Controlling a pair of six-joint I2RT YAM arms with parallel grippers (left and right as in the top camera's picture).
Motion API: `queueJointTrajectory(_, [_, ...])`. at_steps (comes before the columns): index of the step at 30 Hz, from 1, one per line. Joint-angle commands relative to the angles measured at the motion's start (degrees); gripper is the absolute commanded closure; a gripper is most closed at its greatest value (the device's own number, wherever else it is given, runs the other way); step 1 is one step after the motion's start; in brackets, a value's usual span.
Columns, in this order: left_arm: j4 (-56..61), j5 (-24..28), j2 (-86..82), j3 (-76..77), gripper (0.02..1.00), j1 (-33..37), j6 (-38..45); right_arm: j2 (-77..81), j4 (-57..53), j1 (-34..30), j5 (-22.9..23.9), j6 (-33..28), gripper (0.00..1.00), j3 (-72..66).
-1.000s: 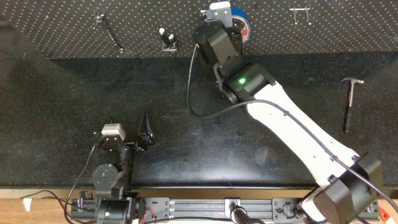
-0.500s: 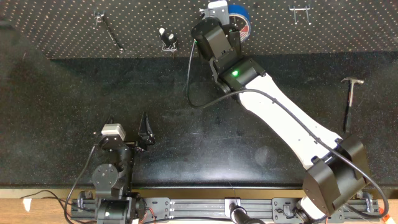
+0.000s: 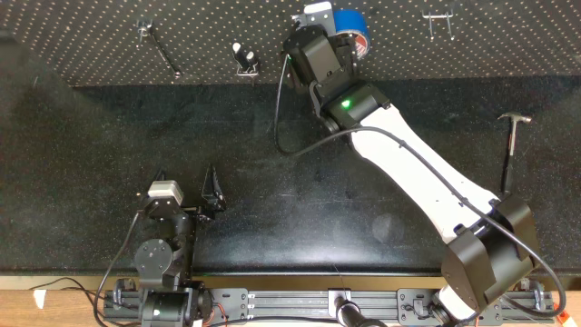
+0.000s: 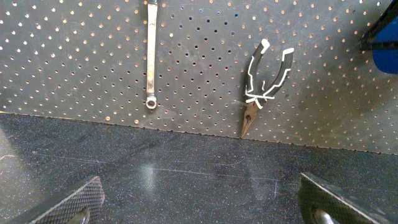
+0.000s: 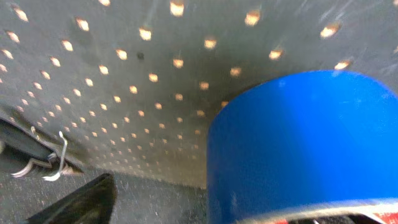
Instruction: Place Tools Onto Pegboard
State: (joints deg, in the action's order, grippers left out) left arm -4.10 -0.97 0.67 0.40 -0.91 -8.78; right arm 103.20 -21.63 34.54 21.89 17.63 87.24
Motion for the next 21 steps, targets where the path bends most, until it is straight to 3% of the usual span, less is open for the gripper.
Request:
queueJointTrajectory(1, [-0.5,0.6,-0.5,-0.1,0.023,0.2,0.9,0.4,-2.0,-0.1,-2.1,0.5,0.001,0.2])
queueJointTrajectory(9, [-0.5,0.6,-0.5,-0.1,0.023,0.2,0.9,-0.9,-2.8,-0.4,-3.8,0.5,0.003,0.2])
queueJointTrajectory(15, [-0.5,0.6,-0.5,-0.1,0.023,0.2,0.9,-3.7,-9.4,-1.7,-7.5,0.5,0.005,0.2])
queueJointTrajectory(21, [-0.5,0.6,-0.5,-0.1,0.023,0.2,0.9,-7.1,-14.9,-1.9,-7.6,0.4,0.005,0.2])
